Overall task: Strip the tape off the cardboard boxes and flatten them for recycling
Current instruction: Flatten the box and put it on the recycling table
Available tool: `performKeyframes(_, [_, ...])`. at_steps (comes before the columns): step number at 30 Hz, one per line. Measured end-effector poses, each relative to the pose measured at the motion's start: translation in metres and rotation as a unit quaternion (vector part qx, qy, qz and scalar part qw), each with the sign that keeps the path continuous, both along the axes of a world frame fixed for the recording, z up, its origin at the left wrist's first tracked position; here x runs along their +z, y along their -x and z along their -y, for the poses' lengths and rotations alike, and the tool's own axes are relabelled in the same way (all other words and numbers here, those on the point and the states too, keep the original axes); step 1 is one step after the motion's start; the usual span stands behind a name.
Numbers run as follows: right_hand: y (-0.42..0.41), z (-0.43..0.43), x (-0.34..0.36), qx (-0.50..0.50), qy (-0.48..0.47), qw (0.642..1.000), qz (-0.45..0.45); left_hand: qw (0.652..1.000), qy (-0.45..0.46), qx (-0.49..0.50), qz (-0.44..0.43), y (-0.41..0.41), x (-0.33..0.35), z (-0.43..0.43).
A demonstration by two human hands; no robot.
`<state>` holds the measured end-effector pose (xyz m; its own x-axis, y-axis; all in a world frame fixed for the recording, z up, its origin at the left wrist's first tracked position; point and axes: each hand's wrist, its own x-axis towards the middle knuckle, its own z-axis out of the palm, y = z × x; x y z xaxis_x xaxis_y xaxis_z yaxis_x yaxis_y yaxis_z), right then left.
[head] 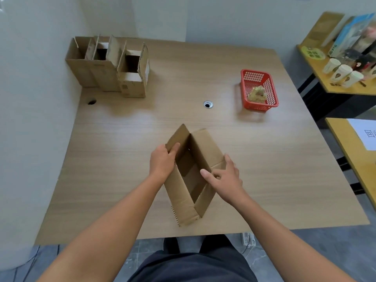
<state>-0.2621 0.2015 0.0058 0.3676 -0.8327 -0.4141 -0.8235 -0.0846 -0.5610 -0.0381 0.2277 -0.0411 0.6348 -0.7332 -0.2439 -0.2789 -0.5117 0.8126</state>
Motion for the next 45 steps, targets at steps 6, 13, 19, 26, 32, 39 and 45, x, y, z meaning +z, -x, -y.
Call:
performKeyframes(6, [-0.003,0.018,0.004,-0.057,0.074,0.982,0.163,0.977,0.092,0.121,-0.147,-0.009,-0.009,-0.034])
performKeyframes(13, [0.008,0.036,0.000,-0.062,-0.019,0.971,0.228,0.902,0.176,0.133,-0.372,-0.042,-0.025,-0.074])
performKeyframes(19, [0.012,0.025,-0.014,0.069,-0.073,0.986,0.134,0.868,0.158,0.145,-0.449,-0.056,-0.035,-0.120])
performKeyframes(26, [0.023,0.005,-0.023,0.250,-0.040,0.965,0.074,0.790,0.102,0.115,-0.594,-0.072,-0.024,-0.167])
performKeyframes(32, [0.025,-0.009,-0.039,0.331,-0.027,0.943,0.001,0.894,-0.055,-0.022,-0.443,-0.081,-0.015,-0.157])
performKeyframes(39, [0.029,-0.017,-0.055,0.236,-0.101,0.966,0.040,0.937,-0.088,0.064,-0.331,-0.060,-0.045,-0.146])
performKeyframes(45, [0.008,-0.013,-0.094,-0.091,-0.120,0.989,-0.001,0.950,-0.128,0.074,-0.275,-0.044,-0.080,-0.174])
